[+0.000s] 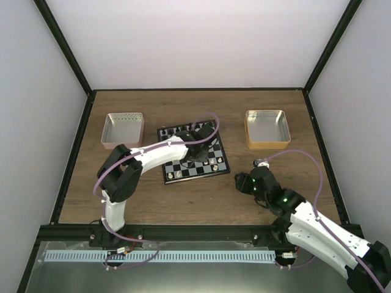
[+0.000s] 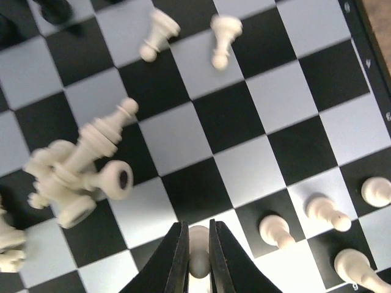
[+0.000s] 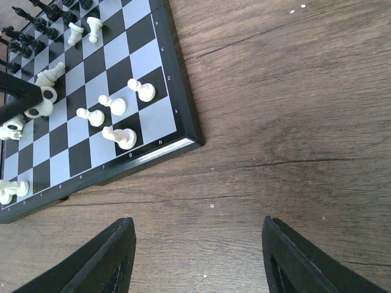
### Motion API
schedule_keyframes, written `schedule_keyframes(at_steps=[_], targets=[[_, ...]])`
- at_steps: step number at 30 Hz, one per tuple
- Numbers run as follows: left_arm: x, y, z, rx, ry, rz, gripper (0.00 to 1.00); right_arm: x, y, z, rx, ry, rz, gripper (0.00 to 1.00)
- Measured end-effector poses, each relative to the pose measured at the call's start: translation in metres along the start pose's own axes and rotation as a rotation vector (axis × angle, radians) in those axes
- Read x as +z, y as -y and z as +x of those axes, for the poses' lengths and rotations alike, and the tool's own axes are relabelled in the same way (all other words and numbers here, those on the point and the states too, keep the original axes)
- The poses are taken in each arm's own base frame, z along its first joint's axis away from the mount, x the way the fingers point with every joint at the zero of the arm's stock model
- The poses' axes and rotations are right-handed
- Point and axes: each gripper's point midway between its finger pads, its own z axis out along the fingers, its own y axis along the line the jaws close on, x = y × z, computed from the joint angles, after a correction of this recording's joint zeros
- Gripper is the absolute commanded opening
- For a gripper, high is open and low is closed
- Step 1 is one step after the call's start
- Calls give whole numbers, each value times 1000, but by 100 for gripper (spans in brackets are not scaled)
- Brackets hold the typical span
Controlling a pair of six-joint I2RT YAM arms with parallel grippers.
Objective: Set up the chess pieces on the board
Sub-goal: Place the chess piece on the chessboard.
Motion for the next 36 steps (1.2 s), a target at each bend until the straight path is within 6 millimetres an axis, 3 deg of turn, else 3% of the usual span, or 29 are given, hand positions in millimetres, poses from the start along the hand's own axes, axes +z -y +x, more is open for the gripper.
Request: schedule_keyframes(at_steps=[5, 24, 36], targets=[[9, 11, 16, 24, -45, 9, 11, 0, 0, 0, 0, 0, 0, 58], [19, 14, 30, -15, -102, 26, 14, 1, 0, 0, -4, -2, 2, 58], [19, 14, 29, -35, -96, 26, 25, 2, 1, 1, -4, -5, 6, 59]])
